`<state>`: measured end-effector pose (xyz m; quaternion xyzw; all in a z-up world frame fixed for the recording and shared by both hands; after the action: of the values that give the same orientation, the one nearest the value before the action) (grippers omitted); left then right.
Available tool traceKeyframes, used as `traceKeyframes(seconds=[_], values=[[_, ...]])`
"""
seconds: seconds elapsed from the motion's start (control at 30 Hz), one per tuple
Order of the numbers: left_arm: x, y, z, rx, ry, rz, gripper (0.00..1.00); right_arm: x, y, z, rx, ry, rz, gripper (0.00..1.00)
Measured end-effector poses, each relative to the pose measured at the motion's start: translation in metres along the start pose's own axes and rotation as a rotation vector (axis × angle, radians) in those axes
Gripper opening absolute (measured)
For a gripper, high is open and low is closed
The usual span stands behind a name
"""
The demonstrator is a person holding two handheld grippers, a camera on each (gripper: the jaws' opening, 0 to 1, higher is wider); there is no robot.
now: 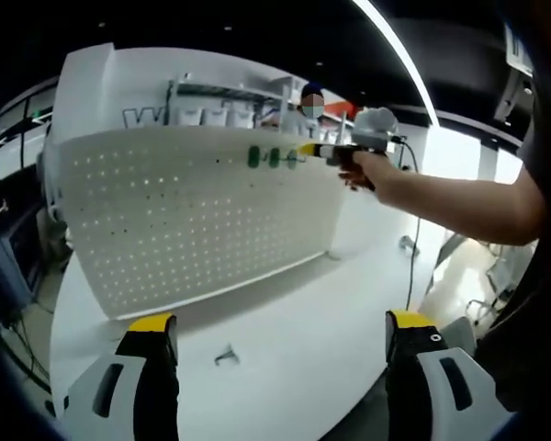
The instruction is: Insert the hook assembly into the mounting plate slot until the hook locks in place.
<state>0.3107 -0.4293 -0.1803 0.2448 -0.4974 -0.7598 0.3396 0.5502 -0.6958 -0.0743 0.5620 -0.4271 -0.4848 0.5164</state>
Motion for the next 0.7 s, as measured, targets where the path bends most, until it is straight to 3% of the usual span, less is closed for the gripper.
traceKeyframes(seconds=[0.3, 0.37, 0.57, 0.7], values=[[0.004, 0.003, 0.004, 0.016, 0.001, -0.008, 0.95, -0.002, 0.004, 0.023, -0.012, 0.007, 0.000, 0.18], [0.005, 0.000, 0.004, 0.019, -0.002, -0.004, 0.95, -0.009, 0.001, 0.027, -0.039, 0.043, -0.046, 0.21], [0.009, -0.022, 0.007, -0.022, -0.002, 0.012, 0.94, -0.016, 0.002, 0.046, -0.034, 0.058, -0.035, 0.21], [0.009, -0.026, 0.011, -0.035, -0.001, 0.017, 0.95, -0.021, -0.002, 0.057, -0.045, 0.071, -0.058, 0.21]])
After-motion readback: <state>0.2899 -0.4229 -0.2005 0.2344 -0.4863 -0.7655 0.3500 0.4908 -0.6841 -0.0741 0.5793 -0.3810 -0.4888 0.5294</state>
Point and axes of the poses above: the point that each gripper's makers call its tool centre point, and the gripper's own axes: z roughly backward along the fingers, x roughly to its right, y roughly out of its top, the point moved 2 cm from there along z, roughly backward along the fingers, and after that the axes turned 10 degrees about -z, right-handed, at the moved point
